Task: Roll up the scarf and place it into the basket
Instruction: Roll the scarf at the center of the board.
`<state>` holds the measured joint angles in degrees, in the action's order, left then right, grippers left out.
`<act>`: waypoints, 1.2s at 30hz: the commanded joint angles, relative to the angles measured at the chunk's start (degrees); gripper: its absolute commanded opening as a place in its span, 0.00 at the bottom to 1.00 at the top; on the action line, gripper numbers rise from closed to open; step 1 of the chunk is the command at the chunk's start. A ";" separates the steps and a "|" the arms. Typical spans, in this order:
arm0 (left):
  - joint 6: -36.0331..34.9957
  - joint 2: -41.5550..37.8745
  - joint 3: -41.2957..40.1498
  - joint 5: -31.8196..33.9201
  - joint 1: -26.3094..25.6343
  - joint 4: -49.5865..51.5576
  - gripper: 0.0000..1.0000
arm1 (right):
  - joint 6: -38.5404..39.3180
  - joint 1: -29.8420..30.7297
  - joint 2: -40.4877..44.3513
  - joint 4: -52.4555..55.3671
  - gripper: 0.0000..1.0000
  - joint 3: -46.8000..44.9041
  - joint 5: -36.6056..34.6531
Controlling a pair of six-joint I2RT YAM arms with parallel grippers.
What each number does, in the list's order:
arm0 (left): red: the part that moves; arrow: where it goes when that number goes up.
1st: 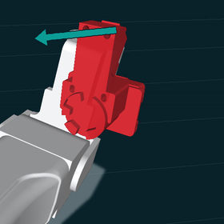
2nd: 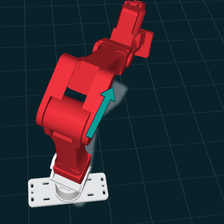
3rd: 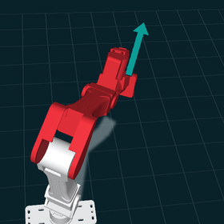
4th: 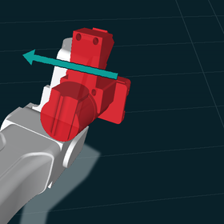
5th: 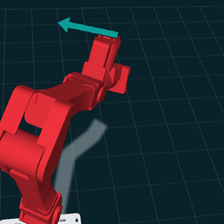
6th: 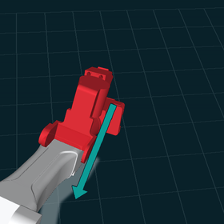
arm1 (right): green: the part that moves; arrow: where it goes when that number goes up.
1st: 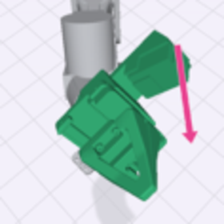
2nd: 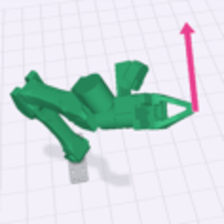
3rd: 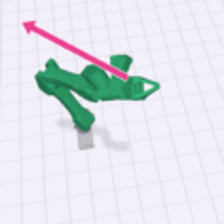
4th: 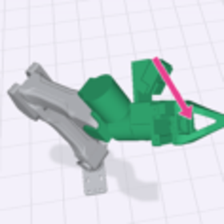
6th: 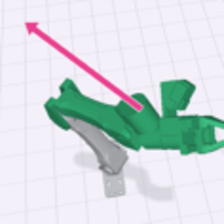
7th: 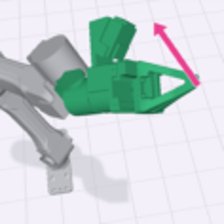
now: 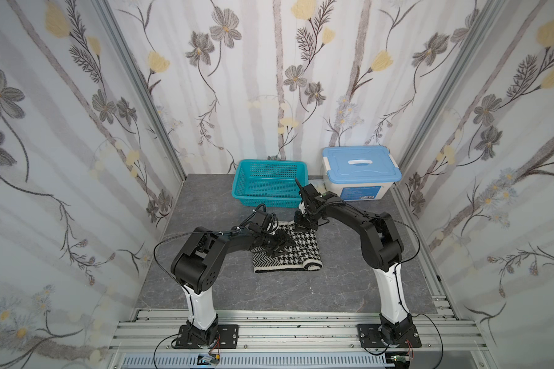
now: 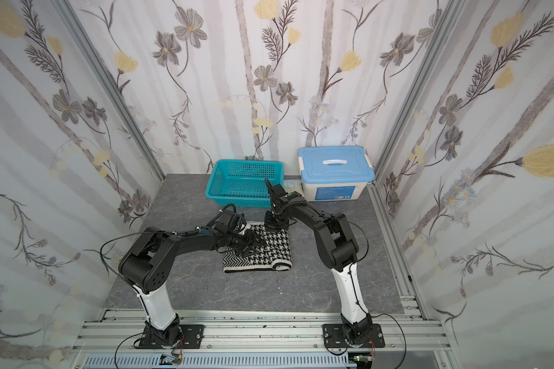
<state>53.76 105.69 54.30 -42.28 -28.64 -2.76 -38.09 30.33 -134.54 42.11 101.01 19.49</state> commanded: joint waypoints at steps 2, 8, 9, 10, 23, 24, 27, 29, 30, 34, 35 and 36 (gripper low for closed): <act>-0.67 0.38 -0.07 0.61 0.08 0.95 0.61 | -0.50 -0.73 0.74 0.50 0.00 -0.09 -2.07; -0.89 0.53 -1.63 0.80 -0.05 0.57 0.61 | -6.04 -3.32 6.70 -8.69 0.00 -7.99 -3.40; -0.92 0.48 -1.82 0.67 0.08 0.49 0.61 | -7.20 -3.80 7.30 -10.56 0.00 -9.28 -2.86; -1.00 0.38 -2.00 0.55 0.08 0.62 0.61 | -7.96 -4.15 7.66 -11.89 0.00 -10.07 -2.58; -13.62 -12.88 8.51 0.90 -2.11 22.35 0.66 | -2.87 -0.98 10.69 -8.56 0.00 -12.06 -2.05; -13.06 -13.16 8.23 0.12 -2.96 21.66 0.65 | -2.98 -1.05 10.25 -8.68 0.00 -12.49 -1.91; -8.65 -12.31 5.39 -2.45 -6.60 13.20 0.64 | -4.72 -2.07 8.86 -11.05 0.00 -13.81 -0.42; -5.15 -11.89 2.76 -2.74 -8.13 6.38 0.63 | -5.88 -2.87 7.42 -12.33 0.00 -13.05 1.09; -3.37 -11.90 1.16 -2.74 -8.80 2.44 0.63 | -6.19 -3.23 6.57 -12.43 0.00 -12.17 1.86; -0.69 -11.91 -0.92 -2.59 -10.65 -6.37 0.60 | -4.96 -3.52 2.74 -9.54 0.00 -7.05 3.41; -0.72 -11.59 -0.52 -2.73 -11.20 -7.66 0.60 | -4.76 -3.53 1.94 -8.79 0.00 -6.19 3.88; -0.62 -11.30 -0.35 -2.95 -11.58 -9.21 0.60 | -4.63 -3.52 1.52 -8.45 0.00 -5.94 4.16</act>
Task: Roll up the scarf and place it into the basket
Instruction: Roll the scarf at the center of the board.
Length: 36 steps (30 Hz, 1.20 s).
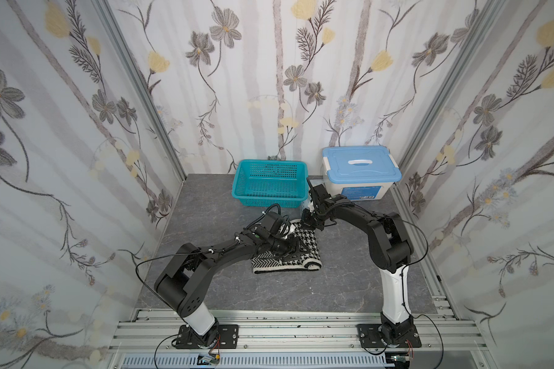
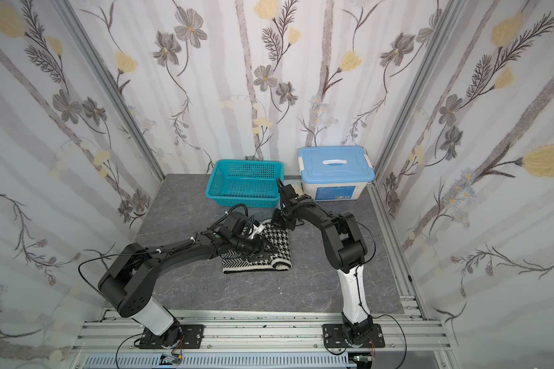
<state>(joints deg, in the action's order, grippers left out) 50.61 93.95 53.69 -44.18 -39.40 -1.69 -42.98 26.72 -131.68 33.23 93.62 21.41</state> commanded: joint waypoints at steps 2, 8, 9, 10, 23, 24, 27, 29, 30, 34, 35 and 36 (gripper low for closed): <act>3.39 1.01 0.80 -1.06 -1.32 -13.49 0.60 | 0.44 0.09 -1.34 0.58 0.00 0.94 2.25; 3.78 9.57 3.14 -0.97 -1.87 -20.53 0.60 | -0.44 -0.53 0.82 -1.60 0.00 -2.28 2.85; 3.96 11.70 3.37 -0.93 -1.78 -21.73 0.60 | -0.35 -0.77 0.92 -1.51 0.00 -2.37 2.93; 4.12 13.62 3.46 -0.84 -1.87 -22.72 0.60 | -0.39 -0.86 1.03 -1.64 0.00 -2.41 3.17; -0.03 8.50 -8.25 0.37 0.25 -17.38 0.60 | 3.23 -2.37 -0.59 1.15 0.00 0.73 2.62; -0.65 9.13 -8.04 -0.11 0.61 -16.99 0.60 | 3.57 -2.39 -0.68 1.53 0.00 1.30 2.62; -1.21 11.72 -5.82 -1.07 0.82 -16.79 0.60 | 4.66 -2.38 1.55 3.16 0.16 1.08 1.90; 0.86 13.23 -5.79 -1.24 1.34 -20.33 0.60 | 5.34 -2.46 5.39 3.27 0.26 -1.28 0.73; 2.96 14.23 -6.24 -1.62 1.77 -23.59 0.60 | 5.69 -2.46 7.61 3.31 0.32 -2.86 0.34; 7.83 17.06 -7.52 -3.95 2.74 -30.93 0.59 | 6.21 -2.66 14.98 2.33 0.51 -10.94 1.18; 7.73 17.15 -7.73 -4.49 2.90 -30.95 0.59 | 6.08 -2.64 16.57 1.48 0.55 -13.69 1.06; 7.58 17.16 -7.77 -5.02 3.07 -30.65 0.59 | 5.77 -2.65 17.77 0.22 0.57 -16.05 1.09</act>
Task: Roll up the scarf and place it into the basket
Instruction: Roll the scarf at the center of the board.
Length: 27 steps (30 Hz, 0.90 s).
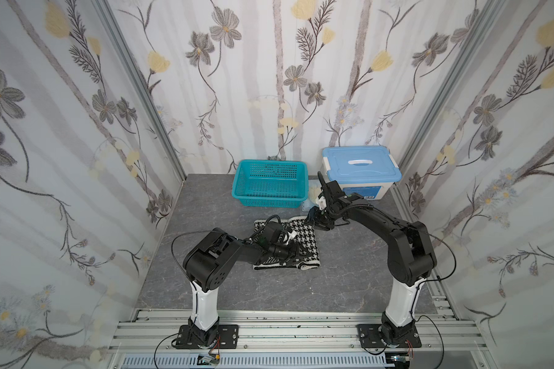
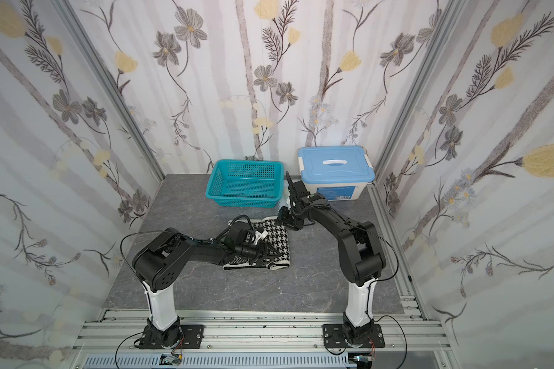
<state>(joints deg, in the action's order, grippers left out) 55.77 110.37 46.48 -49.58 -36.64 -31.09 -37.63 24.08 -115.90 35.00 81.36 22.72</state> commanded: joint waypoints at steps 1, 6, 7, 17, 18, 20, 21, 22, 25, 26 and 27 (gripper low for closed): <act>2.17 0.69 -0.67 -0.07 0.43 -0.97 0.59 | -0.15 0.01 3.01 -3.37 0.59 -6.39 0.29; 1.56 0.69 -1.55 -2.16 2.09 -0.81 0.59 | -1.04 -0.15 2.57 -7.54 0.60 -11.17 1.55; 1.47 0.70 -1.74 -2.53 2.51 -0.81 0.59 | -0.96 -0.17 2.29 -9.02 0.60 -11.82 1.63; 3.95 3.53 -3.12 -8.01 5.52 -6.82 0.59 | -1.84 -0.87 -4.77 -23.78 0.60 -15.05 12.34; 4.00 3.61 -3.03 -8.36 5.66 -6.77 0.59 | -2.27 -1.03 -5.10 -25.21 0.60 -15.61 12.91; 4.07 3.71 -2.64 -8.95 5.88 -6.50 0.59 | -3.41 -1.06 -6.05 -28.14 0.58 -16.52 14.57; 4.12 3.66 -2.65 -8.95 5.97 -6.50 0.59 | -3.87 -1.10 -6.39 -29.01 0.57 -16.80 14.98; 4.25 3.64 -2.67 -8.95 6.14 -6.48 0.59 | -4.47 -1.06 -6.58 -30.34 0.55 -17.33 15.42; 5.00 3.89 -2.41 -8.93 6.34 -6.80 0.59 | -5.33 -1.11 -6.58 -31.76 0.37 -18.46 15.33; 5.19 4.03 -2.07 -8.88 6.32 -6.84 0.59 | -5.60 -1.05 -6.41 -31.86 0.30 -18.80 15.16; 5.29 4.11 -1.74 -8.95 6.28 -6.64 0.59 | -5.70 -1.07 -6.20 -31.69 0.24 -19.03 14.91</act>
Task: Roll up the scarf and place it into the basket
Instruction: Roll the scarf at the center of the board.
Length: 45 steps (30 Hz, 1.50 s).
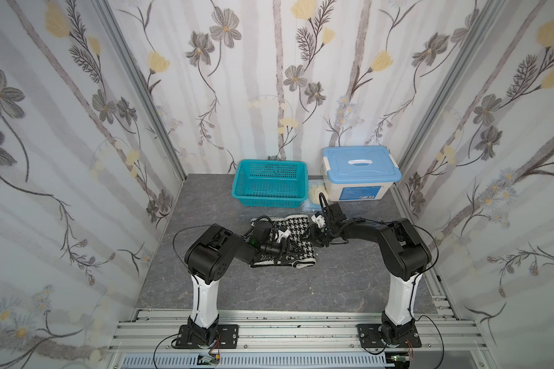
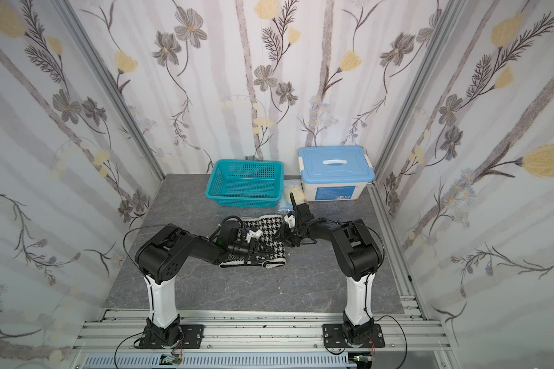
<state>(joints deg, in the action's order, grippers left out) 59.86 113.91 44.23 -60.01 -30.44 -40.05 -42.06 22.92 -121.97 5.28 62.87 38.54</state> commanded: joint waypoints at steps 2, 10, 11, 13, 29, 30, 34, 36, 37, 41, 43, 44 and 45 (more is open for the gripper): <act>0.88 0.27 1.65 1.54 0.07 3.97 0.59 | -1.00 -0.06 0.73 -0.25 0.10 -0.35 -1.72; -4.19 -7.40 6.70 2.30 0.41 15.30 0.74 | 12.09 -0.42 7.36 27.97 0.00 11.25 -12.09; -4.65 -8.28 6.90 2.47 0.63 16.37 0.74 | 14.61 -0.50 7.26 32.48 0.00 13.58 -13.79; -6.29 -9.88 7.17 2.68 1.16 19.26 0.75 | 19.48 -0.76 5.68 41.97 0.00 19.25 -16.92; -14.55 -22.75 -1.99 4.32 6.52 30.36 0.75 | 20.22 8.66 -3.42 69.82 0.00 44.55 -61.74; -14.59 -23.38 -2.80 4.44 6.61 30.38 0.75 | 19.18 10.16 -3.53 69.57 0.00 44.70 -64.55; -14.35 -25.12 -5.64 5.03 6.73 30.08 0.75 | 15.98 15.07 -5.46 68.26 0.00 44.79 -74.04; -13.73 -26.08 -7.00 5.14 6.80 30.03 0.75 | 14.49 16.89 -6.38 67.43 0.00 44.73 -77.14; -13.50 -27.03 -7.74 5.16 6.79 30.10 0.75 | 13.80 17.82 -6.80 66.97 0.00 44.71 -78.64; -13.66 -32.13 -10.53 5.57 7.19 33.51 0.75 | 10.74 20.30 -7.86 65.25 0.00 44.39 -81.64; -14.45 -35.52 -12.61 5.74 7.80 36.57 0.75 | 9.22 21.59 -7.93 63.71 0.00 43.51 -81.62; -14.59 -37.28 -13.69 5.67 8.29 37.72 0.74 | 8.44 22.30 -8.15 63.08 0.00 43.05 -81.56; -14.53 -38.74 -14.64 5.69 8.74 38.55 0.74 | 7.78 23.11 -8.46 62.87 0.00 42.95 -81.59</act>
<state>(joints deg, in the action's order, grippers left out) 46.50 77.52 31.11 -54.59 -22.37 -5.39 -30.22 44.64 -129.80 70.81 106.21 -38.98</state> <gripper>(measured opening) 0.744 0.083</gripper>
